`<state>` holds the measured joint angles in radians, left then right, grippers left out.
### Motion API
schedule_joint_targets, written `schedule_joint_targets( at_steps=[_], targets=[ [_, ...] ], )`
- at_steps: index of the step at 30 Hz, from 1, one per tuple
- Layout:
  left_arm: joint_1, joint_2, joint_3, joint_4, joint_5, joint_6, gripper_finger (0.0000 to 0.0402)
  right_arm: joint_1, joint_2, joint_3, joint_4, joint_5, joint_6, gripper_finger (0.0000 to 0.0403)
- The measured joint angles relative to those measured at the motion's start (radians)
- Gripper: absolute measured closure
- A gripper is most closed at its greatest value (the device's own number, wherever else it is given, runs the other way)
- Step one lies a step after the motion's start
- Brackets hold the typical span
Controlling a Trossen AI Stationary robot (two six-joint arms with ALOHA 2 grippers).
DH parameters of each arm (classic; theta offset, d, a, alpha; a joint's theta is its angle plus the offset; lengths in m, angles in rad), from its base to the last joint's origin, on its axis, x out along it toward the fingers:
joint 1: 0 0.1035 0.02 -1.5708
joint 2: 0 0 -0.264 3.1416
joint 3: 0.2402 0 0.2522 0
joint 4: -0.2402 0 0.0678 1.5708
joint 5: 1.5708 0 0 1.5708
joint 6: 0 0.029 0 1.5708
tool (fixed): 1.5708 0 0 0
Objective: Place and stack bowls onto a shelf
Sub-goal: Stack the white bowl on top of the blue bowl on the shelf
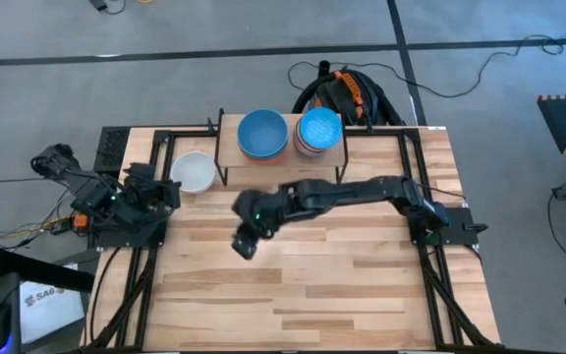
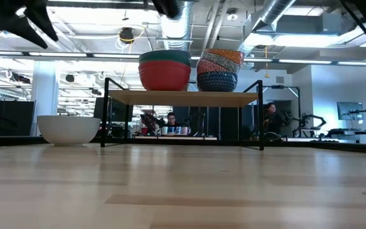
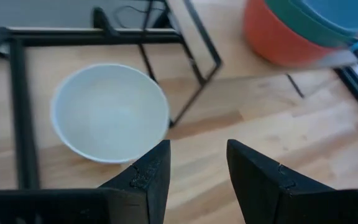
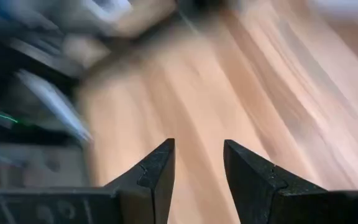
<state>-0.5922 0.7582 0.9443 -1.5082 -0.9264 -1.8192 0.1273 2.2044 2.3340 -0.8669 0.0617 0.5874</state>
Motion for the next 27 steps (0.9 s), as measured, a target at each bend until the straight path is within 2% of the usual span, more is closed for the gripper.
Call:
schedule_joint_targets(
  at_steps=[3,4,6,9,13,16,22,27],
  targets=[
    [0.09,0.0,0.0,0.002,0.025,0.056,0.026,0.006,0.009,-0.057,-0.195,0.007,0.066,0.0241],
    [0.123,0.0,0.0,0.003,0.042,0.079,0.026,0.006,0.009,-0.099,-0.2,0.007,0.086,0.0241],
    [0.194,0.0,0.0,0.011,0.078,0.137,0.026,0.005,0.007,-0.194,-0.158,-0.004,0.118,0.0241],
    [0.311,0.001,0.0,0.03,0.129,0.222,0.026,0.011,0.0,-0.311,-0.017,-0.111,0.153,0.0241],
    [0.492,0.018,0.0,0.087,0.188,0.371,0.026,0.01,-0.006,-0.407,0.212,-0.256,0.207,0.0241],
    [0.645,0.047,0.0,0.144,0.246,0.529,0.026,0.005,-0.005,-0.442,0.346,-0.303,0.225,0.0241],
    [0.985,0.139,0.0,0.251,0.378,0.878,0.026,-0.028,-0.005,-0.447,0.401,-0.359,0.192,0.0241],
    [1.205,0.202,0.0,0.326,0.488,1.054,0.026,-0.064,-0.005,-0.447,0.4,-0.404,0.146,0.0241]
  ],
)
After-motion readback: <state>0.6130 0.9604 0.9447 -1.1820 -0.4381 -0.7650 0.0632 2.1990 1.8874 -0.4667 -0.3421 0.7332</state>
